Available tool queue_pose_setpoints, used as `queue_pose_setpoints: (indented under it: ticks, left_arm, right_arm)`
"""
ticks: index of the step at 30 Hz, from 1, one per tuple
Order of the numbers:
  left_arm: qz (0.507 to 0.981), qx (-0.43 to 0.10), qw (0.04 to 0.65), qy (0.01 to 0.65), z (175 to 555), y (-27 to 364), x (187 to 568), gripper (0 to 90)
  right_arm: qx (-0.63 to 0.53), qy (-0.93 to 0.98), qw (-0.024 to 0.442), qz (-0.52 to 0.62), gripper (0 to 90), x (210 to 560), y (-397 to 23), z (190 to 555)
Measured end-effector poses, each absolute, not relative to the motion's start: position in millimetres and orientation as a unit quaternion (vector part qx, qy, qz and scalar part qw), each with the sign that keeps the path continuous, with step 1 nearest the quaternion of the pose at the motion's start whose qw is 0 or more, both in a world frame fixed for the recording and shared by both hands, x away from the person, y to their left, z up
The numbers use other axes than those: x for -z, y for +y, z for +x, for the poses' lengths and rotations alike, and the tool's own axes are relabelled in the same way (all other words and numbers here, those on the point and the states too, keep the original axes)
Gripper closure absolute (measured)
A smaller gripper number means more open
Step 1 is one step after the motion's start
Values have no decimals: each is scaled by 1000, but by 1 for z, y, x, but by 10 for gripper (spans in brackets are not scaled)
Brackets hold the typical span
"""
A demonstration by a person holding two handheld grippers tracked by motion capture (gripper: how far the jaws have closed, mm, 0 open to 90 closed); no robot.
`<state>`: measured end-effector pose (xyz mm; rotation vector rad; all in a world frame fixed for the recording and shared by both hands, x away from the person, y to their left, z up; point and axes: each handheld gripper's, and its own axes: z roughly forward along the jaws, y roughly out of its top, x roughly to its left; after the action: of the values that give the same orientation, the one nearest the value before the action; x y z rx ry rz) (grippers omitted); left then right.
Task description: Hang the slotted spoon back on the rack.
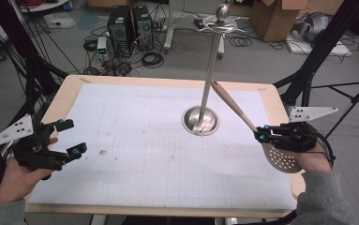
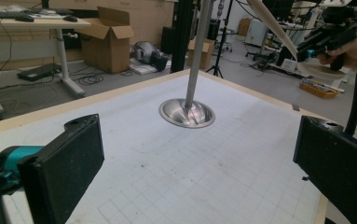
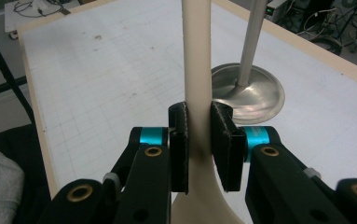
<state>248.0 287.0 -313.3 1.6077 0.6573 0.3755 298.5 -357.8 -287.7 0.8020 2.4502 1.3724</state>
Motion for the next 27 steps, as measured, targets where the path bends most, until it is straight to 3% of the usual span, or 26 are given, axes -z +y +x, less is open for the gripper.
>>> queue_pose_setpoints:
  ticks: [27]
  left_arm:
    - [692,-176,631,304,239,301,318,20]
  right_arm:
    - [-518,802,111,274,780,266,-378,318]
